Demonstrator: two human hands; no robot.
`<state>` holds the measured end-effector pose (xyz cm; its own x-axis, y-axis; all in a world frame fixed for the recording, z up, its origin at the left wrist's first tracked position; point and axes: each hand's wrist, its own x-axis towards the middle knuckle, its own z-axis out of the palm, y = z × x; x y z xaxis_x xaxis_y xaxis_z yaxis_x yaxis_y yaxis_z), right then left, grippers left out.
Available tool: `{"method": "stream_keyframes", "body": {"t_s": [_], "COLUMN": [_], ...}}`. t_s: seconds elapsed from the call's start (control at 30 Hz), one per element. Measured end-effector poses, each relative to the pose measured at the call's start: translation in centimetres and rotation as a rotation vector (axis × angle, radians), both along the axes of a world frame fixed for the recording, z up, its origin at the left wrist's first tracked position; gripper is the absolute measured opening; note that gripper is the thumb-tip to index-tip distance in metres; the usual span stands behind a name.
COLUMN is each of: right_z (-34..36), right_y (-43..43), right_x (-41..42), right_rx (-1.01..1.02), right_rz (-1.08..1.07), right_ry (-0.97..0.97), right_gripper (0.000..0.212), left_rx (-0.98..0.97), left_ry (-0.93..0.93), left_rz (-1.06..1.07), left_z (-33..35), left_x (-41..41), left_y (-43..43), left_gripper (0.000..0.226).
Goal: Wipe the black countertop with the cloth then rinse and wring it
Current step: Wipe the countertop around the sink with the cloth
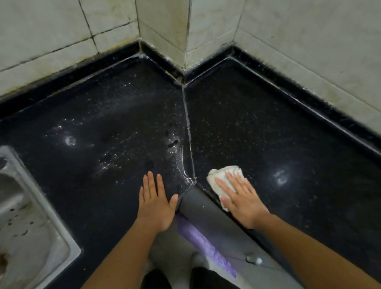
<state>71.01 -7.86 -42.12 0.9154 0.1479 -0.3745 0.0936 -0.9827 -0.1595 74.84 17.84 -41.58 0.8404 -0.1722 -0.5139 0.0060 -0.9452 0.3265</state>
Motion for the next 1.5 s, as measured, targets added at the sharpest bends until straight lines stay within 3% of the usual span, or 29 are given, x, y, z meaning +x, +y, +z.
{"method": "stream_keyframes", "body": {"t_s": [0.13,0.3,0.4,0.57,0.7,0.8,0.9,1.0,1.1,1.23,1.5], "right_z": [-0.2,0.2,-0.1,-0.3,-0.4,-0.5,-0.8,-1.0,-0.9,-0.7,-0.3], "right_y": [-2.9,-1.1,2.9,8.4,12.9,15.8,16.5,16.4,15.8,12.9,9.3], "right_x": [-4.4,-6.4,-4.4,-1.0,2.1,4.5,7.3,9.0,10.8,16.7,28.6], "right_rx": [-0.049,-0.048,-0.008,-0.011,0.024,0.085,0.111,0.073,0.041,0.066,0.051], "right_rz": [-0.459,-1.094,-1.248,-0.975,-0.661,-0.497,-0.474,-0.46,-0.384,-0.304,-0.224], "right_ry": [-0.018,-0.052,-0.089,-0.038,-0.022,-0.007,-0.001,-0.008,-0.018,0.007,0.069], "right_gripper": [0.066,0.055,0.055,0.057,0.056,0.054,0.054,0.057,0.071,0.055,0.055], "left_rx": [0.027,0.058,0.073,0.067,0.079,0.099,0.092,0.08,0.091,0.101,0.161], "left_ry": [-0.048,-0.11,-0.123,-0.14,-0.133,-0.189,-0.145,-0.257,-0.285,-0.337,-0.27], "left_rz": [-0.153,-0.222,-0.278,-0.316,-0.332,-0.303,-0.316,-0.324,-0.182,0.018,0.247], "left_z": [0.2,0.2,0.1,-0.2,-0.6,-1.1,-1.3,-1.6,-1.3,-0.8,-1.3], "left_x": [-0.3,-0.5,-0.3,0.1,0.4,0.3,0.8,2.5,5.6,10.3,18.0], "left_y": [2.9,5.4,6.2,6.5,6.6,6.6,7.1,7.5,7.3,7.3,10.1], "left_gripper": [0.07,0.072,0.072,0.071,0.109,0.103,0.076,0.07,0.075,0.077,0.075]}}
